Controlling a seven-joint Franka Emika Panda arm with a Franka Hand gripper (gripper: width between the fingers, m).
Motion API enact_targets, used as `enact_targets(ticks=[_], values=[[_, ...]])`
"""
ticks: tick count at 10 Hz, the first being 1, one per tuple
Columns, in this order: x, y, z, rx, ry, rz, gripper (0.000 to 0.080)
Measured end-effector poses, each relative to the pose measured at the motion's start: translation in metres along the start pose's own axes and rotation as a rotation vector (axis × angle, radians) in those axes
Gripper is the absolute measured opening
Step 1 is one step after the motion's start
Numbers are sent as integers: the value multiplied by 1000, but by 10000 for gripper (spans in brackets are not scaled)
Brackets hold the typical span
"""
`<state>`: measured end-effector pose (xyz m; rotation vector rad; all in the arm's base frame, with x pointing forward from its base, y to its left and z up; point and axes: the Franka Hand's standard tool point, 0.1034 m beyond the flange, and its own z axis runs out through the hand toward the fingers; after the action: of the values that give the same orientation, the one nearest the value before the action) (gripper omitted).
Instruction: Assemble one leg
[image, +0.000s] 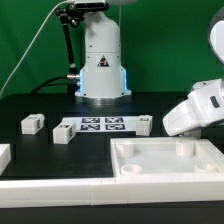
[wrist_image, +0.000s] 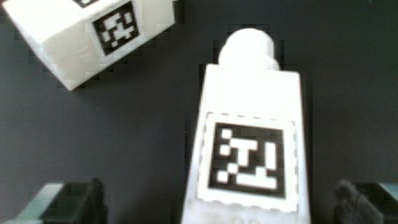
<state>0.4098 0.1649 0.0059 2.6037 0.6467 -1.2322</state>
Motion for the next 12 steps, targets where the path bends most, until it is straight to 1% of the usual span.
enact_targets(ticks=[2, 4, 5, 6, 11, 12], values=[[0, -2, 1, -3, 1, 0, 649], [1, -2, 1, -2, 3, 0, 382], [1, -2, 1, -2, 3, 0, 382], [1, -2, 1, -2, 3, 0, 291], [0, -2, 0, -2, 2, 0, 291], [-9, 2, -8, 0, -16, 5, 291]])
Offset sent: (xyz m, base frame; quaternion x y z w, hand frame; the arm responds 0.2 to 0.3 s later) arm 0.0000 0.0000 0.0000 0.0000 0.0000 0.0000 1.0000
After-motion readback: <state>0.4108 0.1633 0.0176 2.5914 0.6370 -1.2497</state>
